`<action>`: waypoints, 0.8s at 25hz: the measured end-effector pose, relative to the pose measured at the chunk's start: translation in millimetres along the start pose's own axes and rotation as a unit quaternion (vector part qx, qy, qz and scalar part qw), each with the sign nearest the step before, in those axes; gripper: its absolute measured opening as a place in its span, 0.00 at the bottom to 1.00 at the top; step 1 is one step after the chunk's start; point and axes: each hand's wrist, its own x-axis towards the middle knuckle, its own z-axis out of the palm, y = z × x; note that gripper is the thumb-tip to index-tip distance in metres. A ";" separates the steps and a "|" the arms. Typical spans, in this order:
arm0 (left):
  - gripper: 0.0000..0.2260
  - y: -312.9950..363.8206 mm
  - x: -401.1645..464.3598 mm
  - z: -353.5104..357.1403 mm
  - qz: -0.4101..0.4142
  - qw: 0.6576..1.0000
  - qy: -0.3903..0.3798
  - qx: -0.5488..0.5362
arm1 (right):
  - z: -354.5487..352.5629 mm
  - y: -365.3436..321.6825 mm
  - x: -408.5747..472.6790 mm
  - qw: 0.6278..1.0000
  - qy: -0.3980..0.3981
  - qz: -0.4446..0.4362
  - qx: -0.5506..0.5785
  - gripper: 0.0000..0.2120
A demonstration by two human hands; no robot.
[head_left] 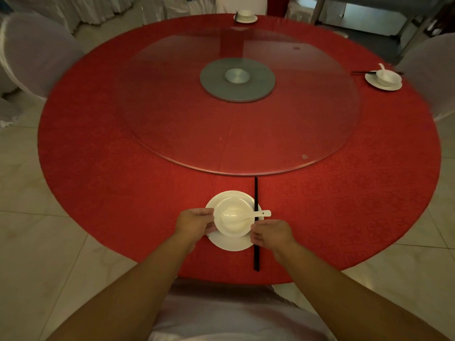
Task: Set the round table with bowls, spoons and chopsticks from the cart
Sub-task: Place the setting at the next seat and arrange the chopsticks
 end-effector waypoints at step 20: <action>0.08 50.9 -20.9 8.9 0.230 0.854 0.002 0.466 | -56.6 -35.0 -12.4 0.921 0.027 -0.207 -0.330 0.08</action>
